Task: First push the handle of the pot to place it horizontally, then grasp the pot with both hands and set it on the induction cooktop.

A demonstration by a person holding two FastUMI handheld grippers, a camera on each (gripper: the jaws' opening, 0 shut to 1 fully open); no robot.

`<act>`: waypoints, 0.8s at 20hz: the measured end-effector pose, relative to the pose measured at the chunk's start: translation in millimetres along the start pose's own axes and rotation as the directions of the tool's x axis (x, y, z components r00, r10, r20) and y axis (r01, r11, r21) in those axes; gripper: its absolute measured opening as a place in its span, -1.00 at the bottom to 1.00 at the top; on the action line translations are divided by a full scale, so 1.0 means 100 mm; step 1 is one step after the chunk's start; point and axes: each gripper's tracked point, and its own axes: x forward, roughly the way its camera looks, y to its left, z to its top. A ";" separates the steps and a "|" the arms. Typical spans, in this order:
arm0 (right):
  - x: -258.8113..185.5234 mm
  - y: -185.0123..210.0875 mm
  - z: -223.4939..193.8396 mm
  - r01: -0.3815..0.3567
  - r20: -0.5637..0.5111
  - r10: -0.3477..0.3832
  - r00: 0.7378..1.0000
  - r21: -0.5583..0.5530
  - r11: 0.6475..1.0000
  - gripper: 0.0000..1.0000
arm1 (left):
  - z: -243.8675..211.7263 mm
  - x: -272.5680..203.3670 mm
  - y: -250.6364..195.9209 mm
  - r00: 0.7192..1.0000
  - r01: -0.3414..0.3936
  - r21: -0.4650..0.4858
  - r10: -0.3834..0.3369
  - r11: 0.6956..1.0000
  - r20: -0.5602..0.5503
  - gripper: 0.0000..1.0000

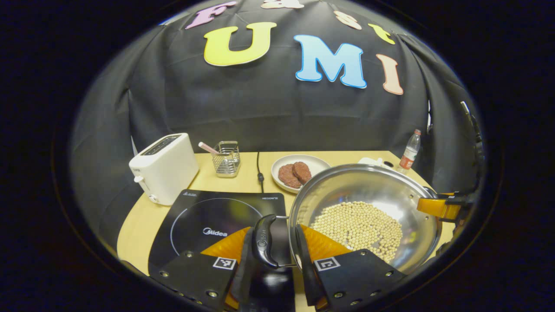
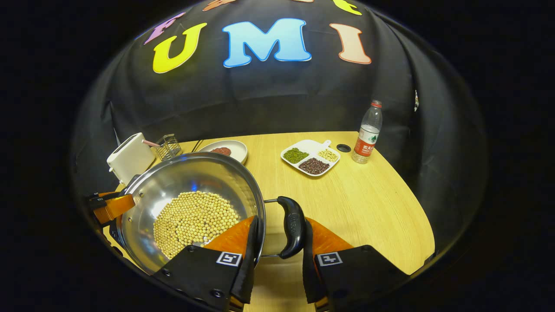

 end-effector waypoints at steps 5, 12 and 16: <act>0.00 0.36 0.01 -0.022 0.001 0.022 1.000 -0.006 1.000 -0.09 | -0.04 -0.07 0.37 1.000 -0.022 -0.006 0.022 1.000 -0.005 -0.07; 0.06 0.81 0.03 -0.038 -0.001 0.038 0.999 -0.011 0.999 -0.02 | -0.06 -0.11 0.86 0.999 -0.049 -0.018 0.049 0.999 -0.008 0.00; 0.12 1.04 0.04 -0.038 -0.006 0.038 0.999 -0.003 0.999 -0.03 | -0.04 -0.04 1.11 0.999 -0.050 -0.011 0.050 0.999 -0.008 0.00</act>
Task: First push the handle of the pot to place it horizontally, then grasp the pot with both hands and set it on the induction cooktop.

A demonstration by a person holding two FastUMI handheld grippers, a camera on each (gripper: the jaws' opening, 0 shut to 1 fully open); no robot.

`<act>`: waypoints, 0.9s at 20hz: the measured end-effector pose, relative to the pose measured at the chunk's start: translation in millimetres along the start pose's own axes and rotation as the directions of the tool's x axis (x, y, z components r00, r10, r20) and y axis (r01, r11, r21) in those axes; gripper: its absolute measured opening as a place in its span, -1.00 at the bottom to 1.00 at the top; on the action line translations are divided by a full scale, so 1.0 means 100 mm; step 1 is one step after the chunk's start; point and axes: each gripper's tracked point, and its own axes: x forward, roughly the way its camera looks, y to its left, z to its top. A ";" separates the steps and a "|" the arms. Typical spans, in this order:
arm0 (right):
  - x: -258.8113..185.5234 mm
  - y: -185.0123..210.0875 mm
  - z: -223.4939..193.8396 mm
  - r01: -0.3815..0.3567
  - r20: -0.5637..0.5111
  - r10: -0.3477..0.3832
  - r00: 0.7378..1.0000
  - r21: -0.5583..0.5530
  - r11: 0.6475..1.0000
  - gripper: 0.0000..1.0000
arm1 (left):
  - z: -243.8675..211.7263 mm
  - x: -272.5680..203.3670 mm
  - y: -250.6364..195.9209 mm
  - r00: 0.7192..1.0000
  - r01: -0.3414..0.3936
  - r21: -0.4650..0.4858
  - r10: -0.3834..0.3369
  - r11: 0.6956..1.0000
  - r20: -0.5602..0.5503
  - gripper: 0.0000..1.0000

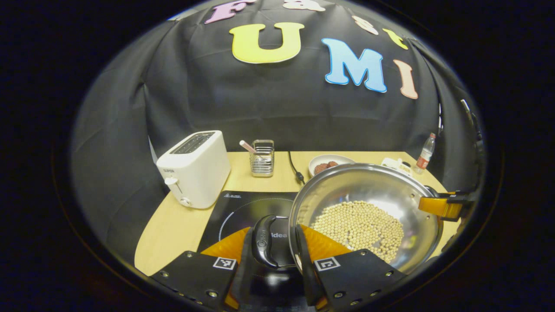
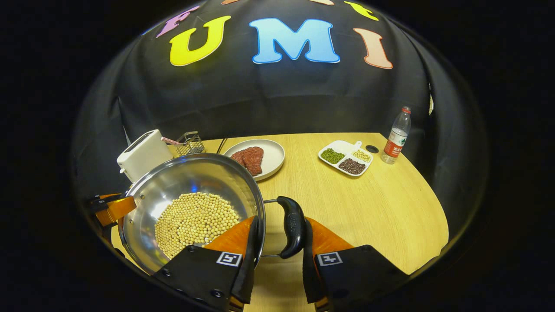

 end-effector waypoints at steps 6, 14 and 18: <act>0.11 0.34 0.03 0.007 -0.009 -0.007 1.000 0.004 1.000 -0.02 | 0.02 0.15 0.39 1.000 -0.005 0.002 0.005 1.000 -0.004 -0.06; 0.23 0.82 0.02 -0.014 -0.007 0.014 1.000 0.000 1.000 -0.02 | -0.02 0.23 0.91 0.999 -0.037 -0.004 0.037 0.999 -0.010 0.00; 0.26 1.00 -0.02 -0.022 -0.014 0.022 1.000 0.002 1.000 -0.02 | -0.02 0.25 1.10 0.998 -0.055 -0.003 0.055 0.998 -0.011 0.00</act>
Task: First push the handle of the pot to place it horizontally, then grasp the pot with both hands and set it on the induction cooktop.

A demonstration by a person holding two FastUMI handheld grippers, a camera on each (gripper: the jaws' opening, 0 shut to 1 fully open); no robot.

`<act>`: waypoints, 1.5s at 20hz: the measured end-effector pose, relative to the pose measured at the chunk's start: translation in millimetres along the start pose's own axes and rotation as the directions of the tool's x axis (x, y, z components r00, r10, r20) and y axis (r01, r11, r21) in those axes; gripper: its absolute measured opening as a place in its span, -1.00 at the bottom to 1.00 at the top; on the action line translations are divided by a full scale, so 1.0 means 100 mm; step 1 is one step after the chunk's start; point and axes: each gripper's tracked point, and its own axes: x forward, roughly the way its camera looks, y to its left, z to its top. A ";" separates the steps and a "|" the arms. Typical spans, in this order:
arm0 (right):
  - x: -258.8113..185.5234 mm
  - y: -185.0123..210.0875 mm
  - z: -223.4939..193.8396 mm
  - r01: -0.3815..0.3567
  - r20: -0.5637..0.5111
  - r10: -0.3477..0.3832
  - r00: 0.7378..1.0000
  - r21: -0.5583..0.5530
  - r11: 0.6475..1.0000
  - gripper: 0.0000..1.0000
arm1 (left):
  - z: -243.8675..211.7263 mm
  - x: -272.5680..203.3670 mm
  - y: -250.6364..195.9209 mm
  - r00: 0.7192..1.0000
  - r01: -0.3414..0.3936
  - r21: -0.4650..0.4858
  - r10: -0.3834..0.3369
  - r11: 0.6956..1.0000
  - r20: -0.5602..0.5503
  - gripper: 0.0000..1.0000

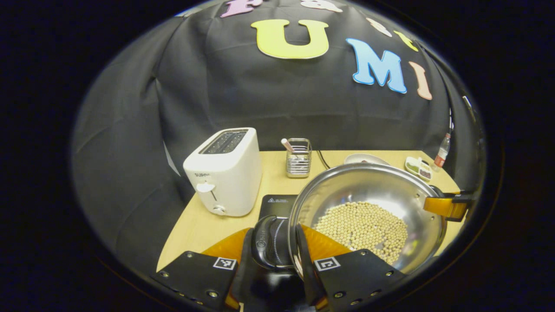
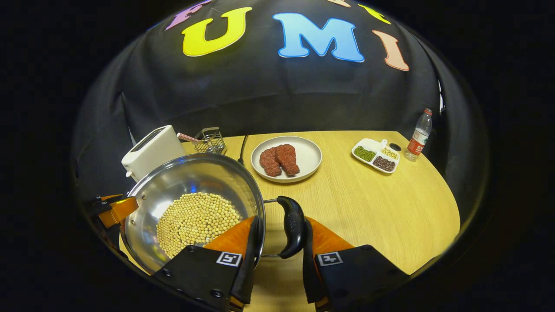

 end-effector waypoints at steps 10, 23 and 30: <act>0.12 0.25 0.01 -0.009 -0.001 0.009 1.000 -0.004 1.000 -0.09 | -0.03 0.19 0.29 1.000 -0.015 -0.025 0.014 1.000 -0.008 0.07; 0.12 0.20 0.00 -0.018 0.052 0.023 0.998 -0.085 0.996 1.00 | 0.07 0.10 0.44 0.984 -0.153 -0.088 0.160 0.984 0.080 0.39; -0.53 -0.26 0.63 0.003 0.297 0.025 0.954 -0.094 0.996 0.87 | 0.87 -0.64 0.15 0.919 -0.191 -0.072 0.204 0.979 0.338 0.77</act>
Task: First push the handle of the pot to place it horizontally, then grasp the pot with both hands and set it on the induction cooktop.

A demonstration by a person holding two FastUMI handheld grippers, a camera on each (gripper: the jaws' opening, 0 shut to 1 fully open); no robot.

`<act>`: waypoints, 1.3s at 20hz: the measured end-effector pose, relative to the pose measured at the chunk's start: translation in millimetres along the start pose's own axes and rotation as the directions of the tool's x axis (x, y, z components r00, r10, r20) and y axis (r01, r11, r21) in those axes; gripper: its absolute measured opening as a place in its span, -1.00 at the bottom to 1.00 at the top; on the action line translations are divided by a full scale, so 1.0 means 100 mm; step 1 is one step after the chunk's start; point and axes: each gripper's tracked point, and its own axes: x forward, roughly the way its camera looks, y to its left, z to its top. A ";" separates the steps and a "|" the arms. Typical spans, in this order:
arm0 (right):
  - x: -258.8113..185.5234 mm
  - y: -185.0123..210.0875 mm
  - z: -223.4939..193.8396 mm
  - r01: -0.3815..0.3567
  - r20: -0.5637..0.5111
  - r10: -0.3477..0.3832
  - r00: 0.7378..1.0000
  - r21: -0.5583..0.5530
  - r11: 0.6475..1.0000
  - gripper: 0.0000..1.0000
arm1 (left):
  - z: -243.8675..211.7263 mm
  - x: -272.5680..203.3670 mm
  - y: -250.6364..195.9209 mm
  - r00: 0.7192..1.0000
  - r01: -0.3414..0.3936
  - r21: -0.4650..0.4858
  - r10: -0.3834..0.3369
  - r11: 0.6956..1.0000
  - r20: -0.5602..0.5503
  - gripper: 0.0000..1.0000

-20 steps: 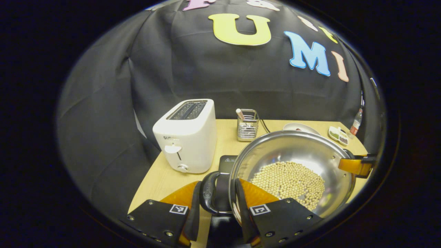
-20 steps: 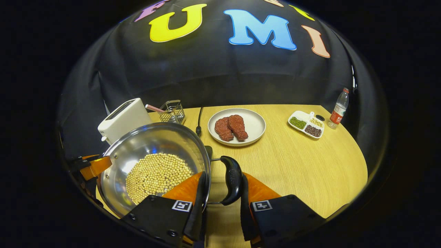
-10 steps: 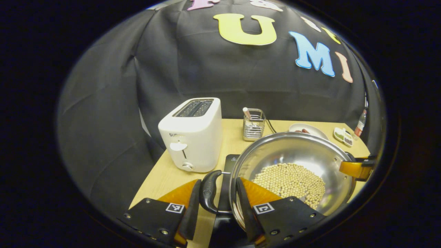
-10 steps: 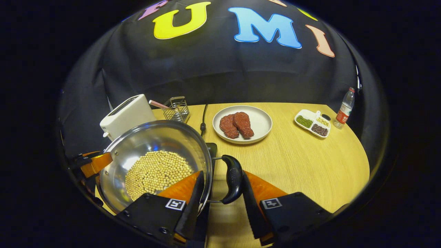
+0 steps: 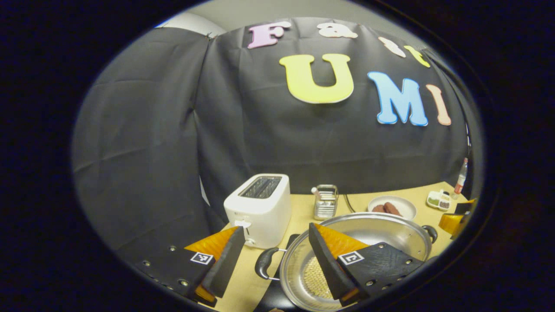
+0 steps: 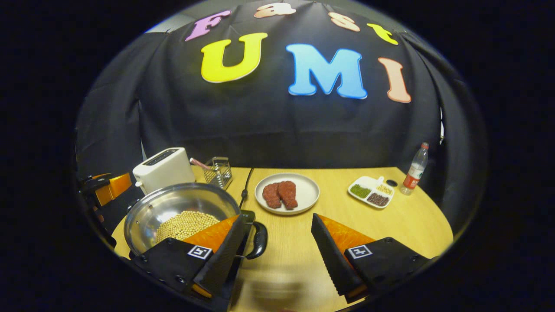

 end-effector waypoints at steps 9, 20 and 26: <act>-1.19 -1.14 0.54 0.049 0.250 -0.033 0.968 -0.060 0.997 0.94 | 0.77 -1.32 -1.30 0.983 0.109 -0.022 -0.104 0.994 0.152 0.74; -2.79 -2.49 0.54 0.082 0.408 -0.084 0.909 0.023 0.996 0.97 | 1.26 -3.14 -2.54 0.943 0.183 -0.025 -0.169 0.983 0.288 0.72; -3.43 -2.88 0.43 0.133 0.445 -0.128 0.887 0.022 0.991 0.96 | 1.29 -3.89 -2.63 0.926 0.210 -0.060 -0.178 0.976 0.332 0.72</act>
